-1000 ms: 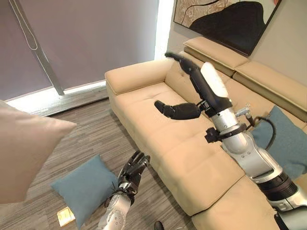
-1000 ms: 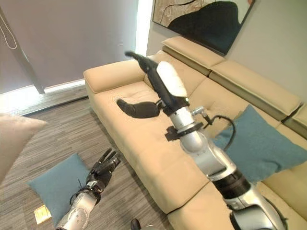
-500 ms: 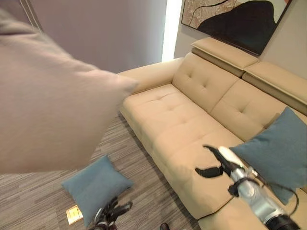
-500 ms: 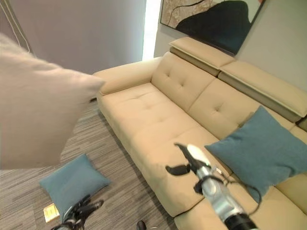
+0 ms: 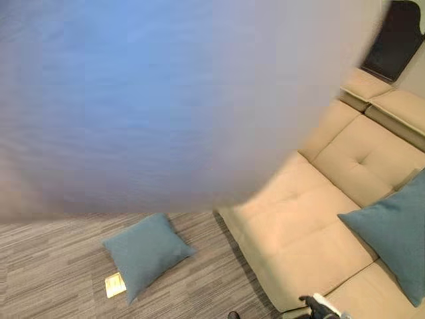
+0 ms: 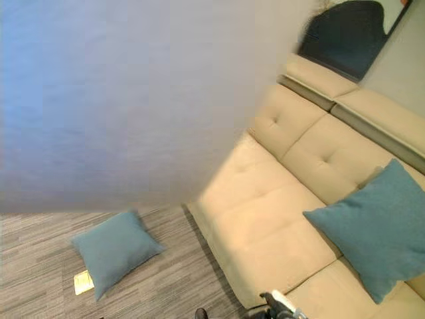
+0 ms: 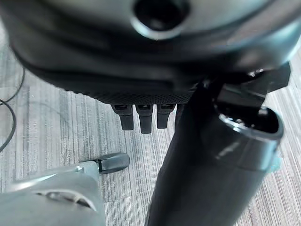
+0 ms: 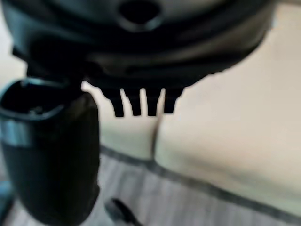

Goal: Pick up all the scattered cushions and arrange them neatly on the sofa.

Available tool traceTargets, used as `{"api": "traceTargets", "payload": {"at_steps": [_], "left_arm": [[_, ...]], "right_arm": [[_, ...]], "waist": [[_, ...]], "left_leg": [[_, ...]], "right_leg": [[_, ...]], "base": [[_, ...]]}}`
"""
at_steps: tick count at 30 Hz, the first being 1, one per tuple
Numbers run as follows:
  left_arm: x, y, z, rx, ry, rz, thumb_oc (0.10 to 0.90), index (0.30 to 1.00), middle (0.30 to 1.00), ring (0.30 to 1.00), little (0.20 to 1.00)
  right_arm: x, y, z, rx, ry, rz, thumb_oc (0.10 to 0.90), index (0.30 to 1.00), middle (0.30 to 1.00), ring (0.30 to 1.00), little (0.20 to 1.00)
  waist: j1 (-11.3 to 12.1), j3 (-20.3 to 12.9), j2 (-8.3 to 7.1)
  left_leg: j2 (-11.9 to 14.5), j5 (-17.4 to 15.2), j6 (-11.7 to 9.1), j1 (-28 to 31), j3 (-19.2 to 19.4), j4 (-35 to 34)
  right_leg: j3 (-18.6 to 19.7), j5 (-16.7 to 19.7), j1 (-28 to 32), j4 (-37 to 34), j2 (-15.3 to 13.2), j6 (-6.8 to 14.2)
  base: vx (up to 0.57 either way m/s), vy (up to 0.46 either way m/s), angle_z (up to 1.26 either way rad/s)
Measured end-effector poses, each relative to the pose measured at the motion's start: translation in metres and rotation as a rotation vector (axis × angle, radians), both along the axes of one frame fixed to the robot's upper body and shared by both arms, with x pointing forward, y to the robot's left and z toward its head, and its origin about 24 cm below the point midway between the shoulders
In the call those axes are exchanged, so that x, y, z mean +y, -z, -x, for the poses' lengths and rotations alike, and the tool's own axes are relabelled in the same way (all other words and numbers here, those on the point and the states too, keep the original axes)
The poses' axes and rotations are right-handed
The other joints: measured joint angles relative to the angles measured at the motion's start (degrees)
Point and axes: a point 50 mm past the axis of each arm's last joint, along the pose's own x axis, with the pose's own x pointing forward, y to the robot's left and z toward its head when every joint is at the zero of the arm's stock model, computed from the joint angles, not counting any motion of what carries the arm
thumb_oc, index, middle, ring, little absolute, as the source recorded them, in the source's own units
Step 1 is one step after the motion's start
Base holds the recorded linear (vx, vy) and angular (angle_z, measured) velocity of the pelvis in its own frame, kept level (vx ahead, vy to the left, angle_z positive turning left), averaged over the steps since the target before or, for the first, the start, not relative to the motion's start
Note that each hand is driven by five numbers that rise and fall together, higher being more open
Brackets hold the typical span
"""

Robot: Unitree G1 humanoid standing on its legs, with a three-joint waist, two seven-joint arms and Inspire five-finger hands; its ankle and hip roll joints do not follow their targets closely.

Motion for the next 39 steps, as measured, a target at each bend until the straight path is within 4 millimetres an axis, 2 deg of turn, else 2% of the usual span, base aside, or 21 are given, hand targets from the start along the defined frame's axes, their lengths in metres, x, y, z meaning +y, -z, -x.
{"api": "traceTargets", "payload": {"at_steps": [3,10,16,23,26,28,29,30,31,32,33,34,35,36,37,38,39], "left_arm": [[-0.001,0.0,-0.002,-0.005,0.003,0.001,0.8,0.9,0.9,0.9,0.9],[-0.001,-0.002,-0.016,-0.037,0.013,0.001,0.8,0.9,0.9,0.9,0.9],[-0.005,-0.001,-0.018,-0.03,0.054,0.003,0.8,0.9,0.9,0.9,0.9],[-0.005,-0.001,-0.017,-0.028,0.054,0.002,0.8,0.9,0.9,0.9,0.9],[-0.004,-0.001,-0.018,-0.031,0.055,0.001,0.8,0.9,0.9,0.9,0.9],[-0.004,-0.001,-0.018,-0.031,0.054,-0.002,0.8,0.9,0.9,0.9,0.9],[0.0,-0.002,-0.019,-0.034,0.055,-0.01,0.8,0.9,0.9,0.9,0.9],[0.003,-0.004,-0.021,-0.035,0.062,-0.021,0.8,0.9,0.9,0.9,0.9],[0.005,-0.004,-0.019,-0.022,0.076,-0.035,0.8,0.9,0.9,0.9,0.9],[0.004,-0.003,-0.016,-0.014,0.076,-0.034,0.8,0.9,0.9,0.9,0.9],[0.003,-0.003,-0.017,-0.015,0.079,-0.036,0.8,0.9,0.9,0.9,0.9],[-0.001,-0.003,-0.02,-0.023,0.087,-0.03,0.8,0.9,0.9,0.9,0.9],[-0.004,-0.002,-0.022,-0.027,0.088,-0.022,0.8,0.9,0.9,0.9,0.9],[-0.008,-0.002,-0.028,-0.049,0.091,-0.016,0.8,0.9,0.9,0.9,0.9],[-0.01,-0.002,-0.029,-0.053,0.092,-0.01,0.8,0.9,0.9,0.9,0.9],[-0.013,-0.002,-0.031,-0.063,0.085,-0.004,0.8,0.9,0.9,0.9,0.9],[-0.016,-0.002,-0.036,-0.08,0.077,0.007,0.8,0.9,0.9,0.9,0.9]], "right_arm": [[0.003,0.004,0.009,0.026,0.042,-0.015,0.8,0.9,0.9,0.9,0.9],[0.0,0.003,0.007,-0.002,0.111,-0.021,0.8,0.9,0.9,0.9,0.9],[0.0,0.003,0.005,-0.013,0.125,-0.022,0.8,0.9,0.9,0.9,0.9],[0.005,0.004,0.002,-0.022,0.129,-0.036,0.8,0.9,0.9,0.9,0.9],[0.008,0.004,0.002,-0.022,0.131,-0.043,0.8,0.9,0.9,0.9,0.9],[0.008,0.004,0.002,-0.022,0.133,-0.043,0.8,0.9,0.9,0.9,0.9],[0.009,0.006,0.004,-0.014,0.138,-0.045,0.8,0.9,0.9,0.9,0.9],[0.013,0.008,0.003,-0.009,0.147,-0.05,0.8,0.9,0.9,0.9,0.9],[0.018,0.009,0.0,-0.013,0.165,-0.058,0.8,0.9,0.9,0.9,0.9],[0.017,0.008,-0.002,-0.015,0.168,-0.055,0.8,0.9,0.9,0.9,0.9],[0.014,0.008,-0.003,-0.021,0.174,-0.05,0.8,0.9,0.9,0.9,0.9],[0.009,0.006,-0.006,-0.027,0.176,-0.037,0.8,0.9,0.9,0.9,0.9],[0.006,0.005,-0.006,-0.028,0.179,-0.028,0.8,0.9,0.9,0.9,0.9],[0.004,0.003,-0.01,-0.037,0.177,-0.023,0.8,0.9,0.9,0.9,0.9],[0.003,0.003,-0.01,-0.038,0.176,-0.02,0.8,0.9,0.9,0.9,0.9],[0.003,0.002,-0.012,-0.041,0.174,-0.019,0.8,0.9,0.9,0.9,0.9],[0.005,0.002,-0.015,-0.049,0.171,-0.023,0.8,0.9,0.9,0.9,0.9]], "waist": [[0.1,0.0,-0.04],[0.1,0.2,-0.49],[0.1,0.3,-0.76],[0.2,0.4,-0.95],[0.2,0.5,-1.32],[0.2,0.6,-1.43],[0.3,1.2,-2.28],[0.5,1.8,-3.5],[1.7,2.2,-4.92],[1.8,2.3,-5.31],[1.5,2.5,-5.3],[1.7,2.5,-4.44],[1.2,2.5,-3.93],[1.5,2.6,-3.69],[1.7,2.7,-3.43],[1.2,2.8,-3.36],[2.7,2.9,-3.26]], "left_leg": [[0.0,-0.1,0.0,0.2,-0.3,0.0],[0.0,-0.3,-0.1,0.2,-0.3,0.0],[0.0,-0.3,-0.2,0.5,-0.4,0.0],[0.2,-0.4,0.0,0.4,-0.7,0.1],[0.1,-1.2,0.9,-0.1,-1.4,1.8],[0.4,-1.5,0.5,-0.7,-1.5,3.1],[0.5,-1.8,0.0,-1.5,-1.9,5.6],[-0.3,-1.6,-0.3,-2.3,-3.1,8.3],[-0.5,-1.3,-0.8,-4.1,-6.1,13.4],[-0.6,-1.8,-1.3,-5.0,-8.2,16.0],[-1.5,-4.4,-1.8,-7.0,-13.0,18.3],[-2.9,-5.1,-2.4,-6.5,-16.3,15.6],[-3.9,-5.2,-2.2,-7.1,-18.2,14.5],[-5.4,-5.1,-2.0,-6.7,-20.5,12.4],[-6.0,-4.7,-2.2,-6.5,-21.8,11.5],[-7.6,-5.4,-1.1,-7.0,-25.2,12.3],[-7.7,-6.5,1.0,-5.8,-27.7,9.9]], "right_leg": [[-0.3,-1.0,-0.4,1.5,-0.1,0.1],[-0.3,-3.1,-2.1,5.2,-0.1,-0.3],[-0.3,-4.8,-3.0,7.5,-0.1,-0.3],[-0.5,-5.2,-2.9,7.6,0.0,-0.3],[-1.0,-6.0,-2.8,8.7,-0.4,-0.6],[-1.2,-6.6,-3.2,9.9,-0.4,-0.7],[-0.8,-7.6,-3.7,11.3,-0.6,-1.6],[0.6,-7.8,-3.7,11.5,-0.8,-1.8],[1.7,-7.2,-3.5,11.2,-1.5,-2.3],[2.6,-6.3,-2.9,10.3,-1.4,-2.4],[3.7,-4.9,-2.1,8.8,-1.2,-2.4],[5.1,-3.8,-2.2,7.9,-0.8,-2.5],[5.9,-3.5,-2.2,7.0,-0.4,-2.6],[7.6,-3.3,-3.0,7.0,0.0,-2.7],[7.9,-3.1,-3.7,7.3,0.2,-2.6],[9.8,-1.8,-4.0,6.9,0.8,-2.1],[10.8,-2.1,-6.3,7.7,1.2,-1.6]], "base": [[0.02,-0.012,0.06],[0.0,0.0,0.0],[0.0,0.0,0.0],[0.0,-0.018,0.01],[-0.02,-0.054,0.1],[-0.05,-0.038,0.06],[-0.04,-0.001,-0.06],[-0.08,0.057,-0.42],[-0.05,0.051,-0.66],[-0.06,0.087,-0.62],[-0.01,0.069,-0.65],[-0.03,0.109,-0.48],[-0.05,0.159,-0.74],[-0.05,0.125,-0.56],[-0.03,0.085,-0.65],[-0.03,0.07,-1.15],[-0.02,0.153,-1.14]]}}
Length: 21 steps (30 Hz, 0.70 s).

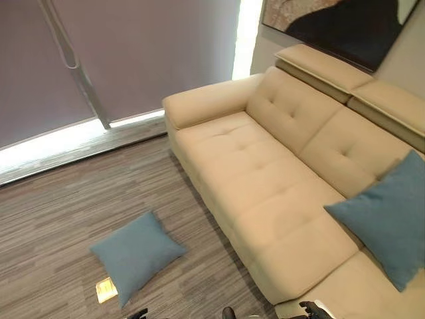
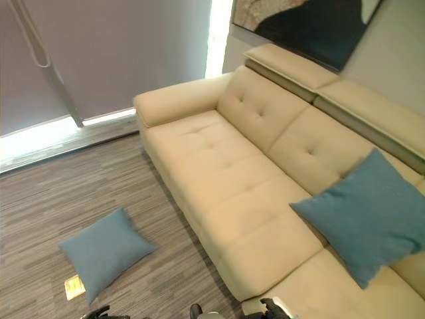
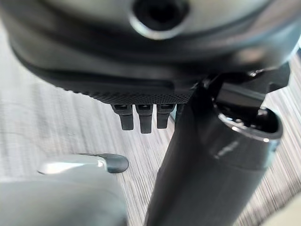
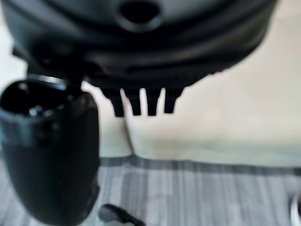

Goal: Pick up all the scattered cushions and arrange them neatly on the sofa.

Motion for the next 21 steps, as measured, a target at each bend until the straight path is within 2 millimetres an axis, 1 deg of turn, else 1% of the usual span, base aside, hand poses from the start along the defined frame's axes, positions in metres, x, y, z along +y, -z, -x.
{"api": "traceTargets", "payload": {"at_steps": [1,2,3,4,5,6,7,8,9,10,11,12,13,14,15,16,17,18,19,20,21], "left_arm": [[0.001,-0.001,-0.004,-0.01,0.001,-0.004,0.8,0.9,0.9,0.9,0.9],[0.002,-0.003,-0.011,-0.027,0.005,-0.008,0.8,0.9,0.9,0.9,0.9],[0.002,-0.003,-0.01,-0.029,0.006,-0.008,0.8,0.9,0.9,0.9,0.9],[0.0,-0.002,-0.008,-0.025,0.006,-0.003,0.8,0.9,0.9,0.9,0.9],[0.001,-0.002,-0.008,-0.024,0.006,-0.004,0.8,0.9,0.9,0.9,0.9],[0.003,-0.002,-0.006,-0.02,0.006,-0.012,0.8,0.9,0.9,0.9,0.9],[0.004,-0.002,-0.006,-0.019,0.008,-0.015,0.8,0.9,0.9,0.9,0.9],[0.004,-0.002,-0.006,-0.021,0.011,-0.016,0.8,0.9,0.9,0.9,0.9],[0.003,-0.002,-0.006,-0.021,0.018,-0.015,0.8,0.9,0.9,0.9,0.9],[0.003,-0.002,-0.007,-0.023,0.022,-0.016,0.8,0.9,0.9,0.9,0.9],[0.003,-0.003,-0.009,-0.027,0.038,-0.022,0.8,0.9,0.9,0.9,0.9],[0.003,-0.003,-0.007,-0.028,0.04,-0.027,0.8,0.9,0.9,0.9,0.9],[0.003,-0.003,-0.008,-0.031,0.045,-0.028,0.8,0.9,0.9,0.9,0.9],[0.004,-0.003,-0.008,-0.036,0.045,-0.032,0.8,0.9,0.9,0.9,0.9],[0.013,-0.006,-0.012,-0.046,0.055,-0.059,0.8,0.9,0.9,0.9,0.9],[0.014,-0.007,-0.012,-0.042,0.066,-0.066,0.8,0.9,0.9,0.9,0.9],[0.013,-0.007,-0.013,-0.042,0.074,-0.066,0.8,0.9,0.9,0.9,0.9],[0.014,-0.007,-0.014,-0.044,0.077,-0.069,0.8,0.9,0.9,0.9,0.9],[0.017,-0.007,-0.011,-0.037,0.079,-0.079,0.8,0.9,0.9,0.9,0.9],[0.02,-0.006,-0.004,-0.015,0.075,-0.085,0.8,0.9,0.9,0.9,0.9],[0.021,-0.006,-0.002,-0.011,0.075,-0.087,0.8,0.9,0.9,0.9,0.9]], "right_arm": [[0.004,0.0,-0.003,-0.006,-0.003,-0.009,0.8,0.9,0.9,0.9,0.9],[0.008,0.001,-0.004,-0.01,-0.007,-0.02,0.8,0.9,0.9,0.9,0.9],[0.01,0.003,-0.002,0.002,-0.002,-0.025,0.8,0.9,0.9,0.9,0.9],[0.012,0.005,0.005,0.027,0.001,-0.031,0.8,0.9,0.9,0.9,0.9],[0.013,0.007,0.008,0.036,0.003,-0.034,0.8,0.9,0.9,0.9,0.9],[0.016,0.008,0.012,0.048,0.007,-0.04,0.8,0.9,0.9,0.9,0.9],[0.018,0.01,0.015,0.059,0.01,-0.043,0.8,0.9,0.9,0.9,0.9],[0.018,0.011,0.02,0.071,0.014,-0.045,0.8,0.9,0.9,0.9,0.9],[0.02,0.01,0.014,0.058,0.01,-0.047,0.8,0.9,0.9,0.9,0.9],[0.021,0.01,0.012,0.055,0.008,-0.051,0.8,0.9,0.9,0.9,0.9],[0.025,0.011,0.014,0.059,0.009,-0.061,0.8,0.9,0.9,0.9,0.9],[0.029,0.012,0.011,0.054,0.006,-0.071,0.8,0.9,0.9,0.9,0.9],[0.03,0.012,0.011,0.055,0.005,-0.073,0.8,0.9,0.9,0.9,0.9],[0.033,0.013,0.012,0.056,0.004,-0.079,0.8,0.9,0.9,0.9,0.9],[0.041,0.014,0.008,0.048,-0.001,-0.097,0.8,0.9,0.9,0.9,0.9],[0.041,0.013,0.006,0.048,-0.008,-0.092,0.8,0.9,0.9,0.9,0.9],[0.039,0.012,0.002,0.04,-0.019,-0.08,0.8,0.9,0.9,0.9,0.9],[0.037,0.011,-0.001,0.034,-0.021,-0.073,0.8,0.9,0.9,0.9,0.9],[0.035,0.011,0.001,0.042,-0.019,-0.069,0.8,0.9,0.9,0.9,0.9],[0.034,0.011,0.002,0.045,-0.019,-0.066,0.8,0.9,0.9,0.9,0.9],[0.033,0.011,0.004,0.046,-0.016,-0.064,0.8,0.9,0.9,0.9,0.9]], "waist": [[-0.1,0.4,-1.21],[-0.8,1.0,-2.34],[-1.0,1.1,-2.41],[-0.9,1.0,-2.57],[-0.9,1.1,-2.72],[-0.9,1.0,-3.47],[-1.2,1.1,-3.57],[-1.1,1.1,-3.75],[-0.7,1.7,-2.91],[-1.1,2.0,-2.45],[-1.0,2.3,-3.03],[-0.6,2.5,-2.47],[-0.5,2.7,-2.17],[-0.7,2.9,-2.56],[0.9,3.3,-4.21],[1.6,3.4,-3.69],[2.1,3.7,-2.75],[2.0,3.9,-2.45],[2.5,4.1,-2.24],[3.4,4.2,-2.61],[3.5,4.3,-2.93]], "left_leg": [[-0.9,0.2,-0.1,-0.2,0.5,0.5],[-2.1,-0.1,0.9,-0.6,1.3,0.8],[-2.4,0.2,1.6,-0.3,2.0,0.2],[-1.7,1.2,2.5,0.7,4.8,-1.3],[-2.1,1.1,2.7,1.0,5.5,-1.2],[-2.9,0.9,3.1,1.4,6.7,-1.1],[-3.6,0.7,3.4,1.7,7.8,-1.0],[-4.1,0.4,3.8,2.0,8.8,-1.1],[-3.5,0.6,4.5,1.8,10.7,-1.2],[-3.8,0.5,4.6,1.8,11.0,-1.1],[-4.5,0.3,4.9,1.6,12.2,-0.7],[-4.4,0.8,5.5,1.9,13.8,-1.6],[-4.1,0.9,5.7,2.0,14.4,-2.1],[-4.4,0.9,5.7,2.0,15.3,-1.9],[-5.0,0.7,5.6,2.0,18.8,-1.2],[-3.7,0.6,5.7,1.8,20.1,-1.2],[-2.4,0.5,6.0,1.6,20.9,-1.5],[-1.3,0.8,6.0,1.5,21.9,-1.4],[-0.1,0.9,6.0,1.7,23.3,-1.5],[0.8,0.8,5.9,3.1,25.1,-2.3],[1.2,0.9,5.8,3.3,26.1,-2.2]], "right_leg": [[0.1,0.3,-0.7,0.2,-1.1,0.2],[0.4,0.9,-1.2,-0.1,-1.7,1.3],[1.8,1.4,-1.3,-0.8,-1.7,1.7],[1.6,1.7,-0.7,-1.4,-2.4,2.5],[0.8,1.6,-0.8,-1.4,-2.9,2.9],[0.3,3.4,-0.9,-1.6,-4.0,3.9],[0.9,3.9,-1.1,-2.2,-4.3,4.6],[2.0,5.2,-1.1,-2.7,-4.4,4.6],[3.0,7.3,-0.8,-4.1,-4.6,5.6],[2.6,7.1,-0.4,-5.2,-4.9,6.1],[2.4,7.4,-0.7,-5.8,-5.6,6.3],[3.1,7.1,-0.8,-6.5,-5.9,8.2],[2.9,6.4,-1.2,-6.4,-5.8,9.0],[1.7,5.9,-1.9,-6.1,-5.9,9.2],[-1.6,5.8,-3.2,-7.2,-7.4,8.7],[-5.8,3.9,-3.1,-8.6,-8.1,9.6],[-9.5,4.1,-3.0,-7.8,-8.1,9.9],[-12.6,4.2,-3.3,-5.8,-8.6,9.5],[-18.4,3.9,-3.7,-1.8,-9.4,9.3],[-22.1,3.3,-2.5,3.4,-10.5,9.5],[-22.9,2.5,-1.3,4.7,-11.3,8.7]], "base": [[-0.03,0.302,-1.16],[0.01,0.233,-0.49],[-0.02,0.298,-0.69],[-0.01,0.15,-0.66],[-0.02,0.212,-0.74],[-0.03,0.206,-0.54],[-0.03,0.206,-0.57],[-0.07,0.249,-0.74],[-0.05,0.106,-0.63],[-0.1,0.144,-0.62],[-0.1,0.094,-0.52],[-0.14,0.126,-0.55],[-0.13,0.122,-0.49],[-0.11,0.089,-0.74],[-0.1,0.068,-0.96],[-0.11,0.048,-1.11],[-0.11,0.038,-0.66],[-0.07,0.027,-0.61],[-0.12,0.024,-0.86],[-0.12,0.012,-0.81],[-0.16,-0.006,-0.7]]}}
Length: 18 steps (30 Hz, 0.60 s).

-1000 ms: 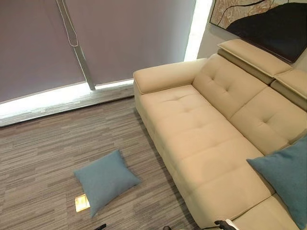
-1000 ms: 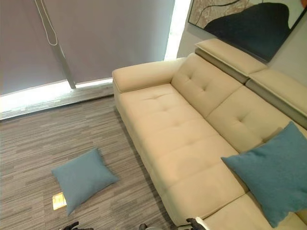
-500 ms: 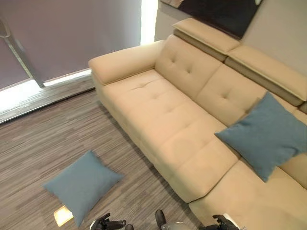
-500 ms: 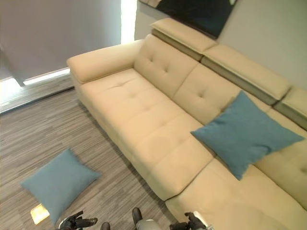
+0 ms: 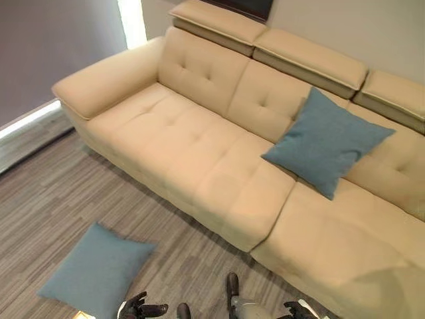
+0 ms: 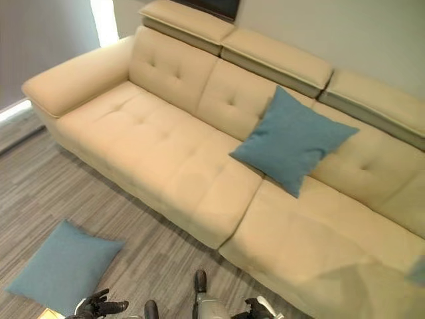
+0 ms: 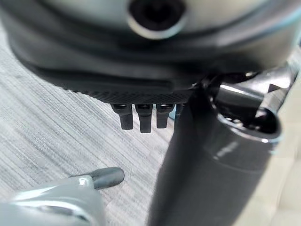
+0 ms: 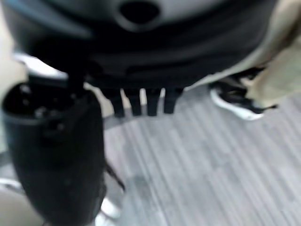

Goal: Pick up all the scattered cushions and arrange them neatly on the sofa.

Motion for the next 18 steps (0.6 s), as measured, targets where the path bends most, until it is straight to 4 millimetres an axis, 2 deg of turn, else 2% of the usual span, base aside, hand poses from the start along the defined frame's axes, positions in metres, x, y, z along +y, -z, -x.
{"api": "traceTargets", "payload": {"at_steps": [1,2,3,4,5,6,7,8,9,10,11,12,14,15,16,18], "left_arm": [[0.0,0.0,0.0,0.002,0.008,-0.002,0.8,0.9,0.9,0.9,0.9],[0.0,0.0,0.002,0.007,0.014,-0.006,0.8,0.9,0.9,0.9,0.9],[-0.001,0.001,0.002,0.007,0.014,-0.004,0.8,0.9,0.9,0.9,0.9],[0.0,0.0,0.001,0.004,0.013,-0.007,0.8,0.9,0.9,0.9,0.9],[0.007,-0.002,-0.003,-0.006,-0.004,-0.021,0.8,0.9,0.9,0.9,0.9],[0.007,-0.002,-0.001,0.002,-0.005,-0.021,0.8,0.9,0.9,0.9,0.9],[0.004,-0.001,-0.001,0.003,-0.005,-0.014,0.8,0.9,0.9,0.9,0.9],[0.003,-0.001,0.0,0.004,-0.006,-0.009,0.8,0.9,0.9,0.9,0.9],[-0.004,0.001,0.0,0.005,-0.012,0.012,0.8,0.9,0.9,0.9,0.9],[-0.007,0.002,-0.002,0.0,-0.01,0.019,0.8,0.9,0.9,0.9,0.9],[-0.009,0.002,-0.003,-0.004,-0.008,0.024,0.8,0.9,0.9,0.9,0.9],[-0.012,0.002,-0.005,-0.01,-0.004,0.032,0.8,0.9,0.9,0.9,0.9],[-0.017,0.002,-0.012,-0.025,0.01,0.045,0.8,0.9,0.9,0.9,0.9],[-0.022,0.002,-0.018,-0.036,0.018,0.055,0.8,0.9,0.9,0.9,0.9],[-0.022,0.002,-0.018,-0.034,0.017,0.056,0.8,0.9,0.9,0.9,0.9],[-0.022,0.001,-0.02,-0.038,0.017,0.058,0.8,0.9,0.9,0.9,0.9]], "right_arm": [[0.0,0.0,0.001,0.003,0.001,0.0,0.8,0.9,0.9,0.9,0.9],[-0.001,0.0,0.0,0.002,-0.018,0.01,0.8,0.9,0.9,0.9,0.9],[-0.002,0.0,0.0,0.005,-0.028,0.015,0.8,0.9,0.9,0.9,0.9],[-0.007,0.0,0.005,0.028,-0.067,0.04,0.8,0.9,0.9,0.9,0.9],[-0.008,0.002,0.015,0.05,-0.063,0.04,0.8,0.9,0.9,0.9,0.9],[-0.009,0.0,0.011,0.037,-0.061,0.04,0.8,0.9,0.9,0.9,0.9],[-0.012,-0.001,0.008,0.031,-0.062,0.048,0.8,0.9,0.9,0.9,0.9],[-0.014,-0.003,0.004,0.018,-0.066,0.052,0.8,0.9,0.9,0.9,0.9],[-0.019,-0.005,0.0,0.003,-0.068,0.061,0.8,0.9,0.9,0.9,0.9],[-0.018,-0.005,0.001,0.0,-0.063,0.058,0.8,0.9,0.9,0.9,0.9],[-0.017,-0.004,0.002,-0.002,-0.059,0.051,0.8,0.9,0.9,0.9,0.9],[-0.013,-0.004,0.001,-0.015,-0.056,0.035,0.8,0.9,0.9,0.9,0.9],[-0.012,-0.004,0.003,-0.016,-0.045,0.028,0.8,0.9,0.9,0.9,0.9],[-0.013,-0.002,0.01,0.0,-0.033,0.027,0.8,0.9,0.9,0.9,0.9],[-0.012,-0.003,0.006,-0.008,-0.025,0.023,0.8,0.9,0.9,0.9,0.9],[-0.013,-0.003,0.005,-0.009,-0.02,0.022,0.8,0.9,0.9,0.9,0.9]], "waist": [[0.6,0.0,-0.11],[1.8,0.2,0.33],[1.9,0.2,0.41],[3.2,0.3,0.71],[3.2,-0.3,-0.85],[3.1,-0.3,-0.67],[3.0,-0.2,0.28],[3.0,-0.4,0.74],[3.1,-1.1,2.2],[2.6,-1.3,2.69],[2.2,-1.6,2.9],[1.5,-2.0,3.15],[1.4,-2.1,3.15],[0.5,-2.1,3.19],[0.5,-2.0,3.06],[1.3,-1.8,2.92]], "left_leg": [[0.4,0.2,-0.3,0.4,1.2,-0.2],[1.6,0.4,-0.6,0.6,2.8,-0.3],[1.8,0.5,-0.7,0.7,3.2,-0.3],[3.1,0.7,-1.7,0.9,4.4,-0.2],[2.8,0.5,-3.4,1.0,4.7,0.4],[3.0,0.5,-3.4,1.0,4.1,0.9],[3.8,0.2,-3.2,1.0,2.9,1.2],[4.0,0.0,-3.1,1.0,2.1,1.2],[4.7,-0.2,-4.6,1.4,1.7,0.9],[5.3,0.2,-5.6,1.5,1.9,1.2],[5.8,0.0,-6.0,1.5,2.1,1.5],[7.2,-0.7,-7.3,0.4,2.3,3.4],[8.1,-1.3,-7.4,-0.7,2.2,5.3],[9.2,-1.3,-8.1,-1.4,2.2,6.1],[8.8,-1.4,-8.1,-1.8,1.7,7.3],[8.7,-1.1,-8.2,-2.5,-2.6,10.9]], "right_leg": [[-2.3,-1.5,0.7,2.0,-1.0,-1.1],[-4.6,-3.7,1.9,4.6,-1.7,-0.6],[-5.5,-4.0,2.3,5.1,-2.0,-0.4],[-10.0,-5.5,4.3,6.7,-3.8,-0.2],[-9.7,-4.0,6.6,2.6,-3.2,-1.1],[-10.0,-4.3,7.3,0.6,-2.4,-2.5],[-9.2,-3.5,7.4,-0.5,-1.1,-3.5],[-8.5,-3.2,7.4,-1.4,-0.5,-3.7],[-6.9,-2.4,7.8,-3.8,1.4,-4.8],[-6.1,-2.2,8.1,-4.9,2.3,-4.9],[-5.2,-2.4,8.2,-6.2,3.0,-4.6],[-4.4,-2.7,7.7,-6.1,3.7,-5.0],[-3.9,-3.1,6.3,-4.9,4.3,-5.7],[-4.0,-3.6,5.3,-3.7,4.9,-6.3],[-3.6,-4.2,5.1,-3.5,4.8,-7.0],[-0.8,-4.0,5.0,-3.5,5.0,-7.8]], "base": [[-0.11,-0.022,-0.5],[-0.11,-0.045,-0.51],[-0.09,-0.037,-0.66],[-0.07,-0.068,-0.6],[-0.02,-0.072,-0.71],[0.0,-0.062,-0.68],[0.01,-0.069,-0.59],[0.0,-0.169,-0.92],[-0.01,-0.234,-0.76],[-0.03,-0.262,-0.67],[-0.04,-0.193,-0.32],[-0.04,-0.127,-0.32],[-0.03,-0.111,-0.25],[-0.04,-0.094,-0.08],[-0.06,-0.011,-0.27],[-0.02,0.023,-0.57]]}}
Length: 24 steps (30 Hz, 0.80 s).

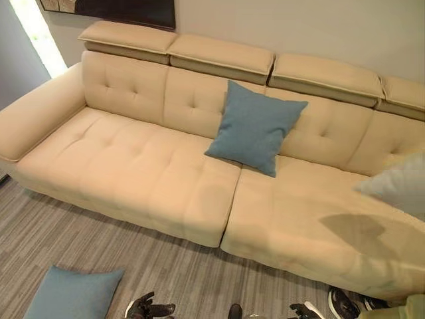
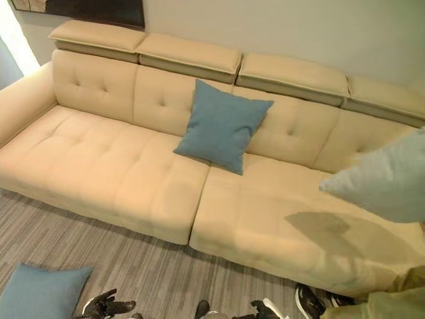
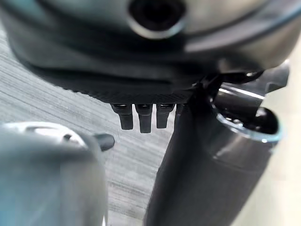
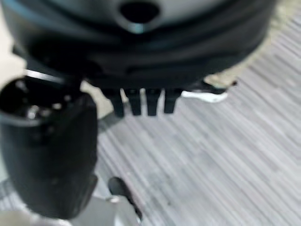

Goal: Pick up all the scattered cushions and arrange them neatly on the sofa.

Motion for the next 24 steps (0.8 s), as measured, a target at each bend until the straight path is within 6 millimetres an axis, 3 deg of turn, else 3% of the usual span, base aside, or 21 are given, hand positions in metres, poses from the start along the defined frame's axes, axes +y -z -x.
{"api": "traceTargets", "payload": {"at_steps": [1,3,4,6,7,11,14,16,18,20,21,23,24], "left_arm": [[-0.001,-0.001,-0.003,-0.005,0.009,0.0,0.8,0.9,0.9,0.9,0.9],[-0.008,0.0,-0.006,-0.016,0.036,0.008,0.8,0.9,0.9,0.9,0.9],[-0.012,0.0,-0.006,-0.02,0.028,0.021,0.8,0.9,0.9,0.9,0.9],[-0.013,0.002,-0.004,-0.008,0.027,0.026,0.8,0.9,0.9,0.9,0.9],[-0.011,0.002,-0.002,0.0,0.025,0.022,0.8,0.9,0.9,0.9,0.9],[-0.003,0.001,0.0,0.008,0.033,-0.001,0.8,0.9,0.9,0.9,0.9],[0.002,0.0,0.002,0.014,0.031,-0.014,0.8,0.9,0.9,0.9,0.9],[0.006,-0.001,0.003,0.016,0.034,-0.026,0.8,0.9,0.9,0.9,0.9],[0.01,-0.003,-0.001,0.005,0.034,-0.036,0.8,0.9,0.9,0.9,0.9],[0.013,-0.004,-0.002,0.001,0.034,-0.046,0.8,0.9,0.9,0.9,0.9],[0.013,-0.004,-0.002,0.003,0.033,-0.046,0.8,0.9,0.9,0.9,0.9],[0.016,-0.004,-0.001,0.004,0.028,-0.052,0.8,0.9,0.9,0.9,0.9],[0.019,-0.004,0.002,0.01,0.021,-0.057,0.8,0.9,0.9,0.9,0.9]], "right_arm": [[-0.002,0.0,0.0,0.006,0.006,0.006,0.8,0.9,0.9,0.9,0.9],[-0.009,-0.002,-0.002,0.007,0.019,0.026,0.8,0.9,0.9,0.9,0.9],[-0.012,-0.003,-0.004,0.0,0.019,0.033,0.8,0.9,0.9,0.9,0.9],[-0.013,-0.005,-0.011,-0.019,0.025,0.035,0.8,0.9,0.9,0.9,0.9],[-0.009,-0.004,-0.011,-0.023,0.039,0.019,0.8,0.9,0.9,0.9,0.9],[0.008,0.009,0.026,0.078,0.081,-0.025,0.8,0.9,0.9,0.9,0.9],[0.015,0.012,0.031,0.092,0.092,-0.042,0.8,0.9,0.9,0.9,0.9],[0.018,0.011,0.024,0.076,0.085,-0.048,0.8,0.9,0.9,0.9,0.9],[0.015,0.01,0.023,0.077,0.086,-0.038,0.8,0.9,0.9,0.9,0.9],[0.012,0.009,0.021,0.075,0.077,-0.02,0.8,0.9,0.9,0.9,0.9],[0.002,0.007,0.019,0.074,0.064,0.015,0.8,0.9,0.9,0.9,0.9],[-0.004,0.006,0.022,0.084,0.067,0.031,0.8,0.9,0.9,0.9,0.9],[-0.005,0.005,0.021,0.077,0.067,0.031,0.8,0.9,0.9,0.9,0.9]], "waist": [[0.3,0.2,-0.34],[0.6,-0.2,-0.37],[1.4,-0.5,0.16],[0.3,-0.7,1.28],[0.4,-0.9,1.58],[-1.1,-2.3,-2.46],[-1.0,-2.5,-3.4],[-0.9,-2.1,-2.94],[-0.7,-1.5,-2.2],[0.8,-1.1,-1.71],[1.5,-0.2,-0.47],[2.1,0.3,-0.61],[2.0,0.8,-0.94]], "left_leg": [[-0.8,-0.4,-0.3,-1.6,-3.7,3.2],[-7.3,-0.5,-1.0,-1.2,-16.5,-2.7],[-9.6,-0.5,-0.2,-0.3,-19.5,-7.5],[-11.6,0.1,1.3,-1.3,-20.2,-10.1],[-11.4,3.1,3.3,-1.2,-20.0,-10.1],[-12.9,3.4,5.2,0.7,-17.2,-12.2],[-13.4,3.8,6.4,1.2,-12.5,-13.0],[-12.8,4.0,7.1,1.2,-9.0,-13.3],[-11.8,4.1,7.4,1.4,-7.2,-13.8],[-10.7,4.1,7.5,2.0,-5.0,-14.2],[-9.5,4.0,7.4,2.8,-4.6,-14.5],[-9.4,4.1,6.6,4.0,-4.5,-15.2],[-9.3,4.5,5.5,5.1,-4.6,-16.2]], "right_leg": [[2.1,0.8,0.8,-1.1,0.1,-1.0],[6.8,4.2,1.3,-5.1,-0.5,-0.2],[9.0,4.6,0.2,-6.1,-0.4,0.2],[9.8,7.4,0.4,-8.8,0.1,1.2],[10.1,8.1,0.9,-9.5,0.6,1.8],[11.6,8.5,0.3,-11.2,-0.7,3.0],[13.1,9.2,-1.5,-10.8,-1.6,4.8],[12.3,9.0,-2.6,-10.4,-2.5,6.4],[7.7,7.4,-2.7,-8.0,-3.2,8.2],[0.7,6.3,-2.5,-5.0,-4.7,7.9],[-7.1,5.4,0.1,-3.8,-6.8,8.2],[-7.6,7.0,3.0,-4.6,-7.6,8.2],[-6.2,6.4,5.1,-7.2,-6.7,6.8]], "base": [[0.04,0.032,-0.86],[0.05,0.07,-1.09],[0.05,0.095,-1.15],[0.03,0.069,-0.9],[0.01,0.098,-0.58],[0.0,0.168,-0.39],[-0.05,0.112,-0.75],[-0.06,0.038,-0.84],[-0.1,0.025,-0.51],[-0.05,0.013,-0.57],[-0.01,-0.008,-0.4],[0.02,-0.029,-0.16],[0.03,-0.057,-0.08]]}}
